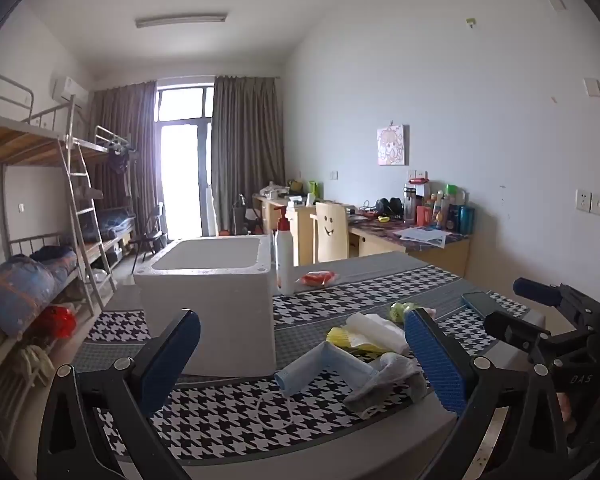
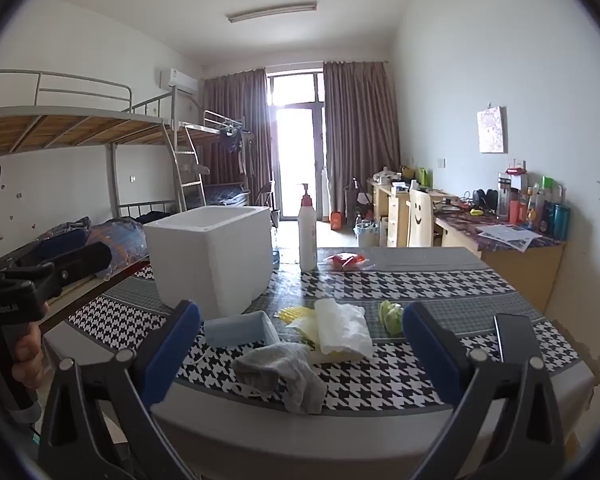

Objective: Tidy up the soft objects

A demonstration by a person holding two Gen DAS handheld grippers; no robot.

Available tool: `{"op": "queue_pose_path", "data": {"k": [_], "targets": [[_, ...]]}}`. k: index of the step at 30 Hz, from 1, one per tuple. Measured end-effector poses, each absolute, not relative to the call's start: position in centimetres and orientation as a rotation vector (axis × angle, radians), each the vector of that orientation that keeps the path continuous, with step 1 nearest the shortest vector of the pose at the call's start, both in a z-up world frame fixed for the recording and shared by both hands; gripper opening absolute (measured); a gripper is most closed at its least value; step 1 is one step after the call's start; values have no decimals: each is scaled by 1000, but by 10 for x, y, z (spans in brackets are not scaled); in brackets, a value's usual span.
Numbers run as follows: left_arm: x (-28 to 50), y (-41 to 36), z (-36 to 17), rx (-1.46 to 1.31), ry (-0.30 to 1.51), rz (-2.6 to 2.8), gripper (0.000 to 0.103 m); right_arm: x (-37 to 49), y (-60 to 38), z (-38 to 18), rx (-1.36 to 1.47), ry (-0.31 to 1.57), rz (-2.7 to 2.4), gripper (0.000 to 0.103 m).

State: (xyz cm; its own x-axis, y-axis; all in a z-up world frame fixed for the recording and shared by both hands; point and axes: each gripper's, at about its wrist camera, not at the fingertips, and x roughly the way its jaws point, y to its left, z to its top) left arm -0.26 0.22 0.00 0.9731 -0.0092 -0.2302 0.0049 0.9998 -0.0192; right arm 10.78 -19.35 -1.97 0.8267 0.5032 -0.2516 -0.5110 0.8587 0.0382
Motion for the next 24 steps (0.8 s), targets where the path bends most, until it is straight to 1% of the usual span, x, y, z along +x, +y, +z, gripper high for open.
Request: {"op": "queue_pose_path", "data": {"k": [24], "targets": [[14,0,-5,6,269,-6,102,110,-198,-18,-18,248,525,102]]}}
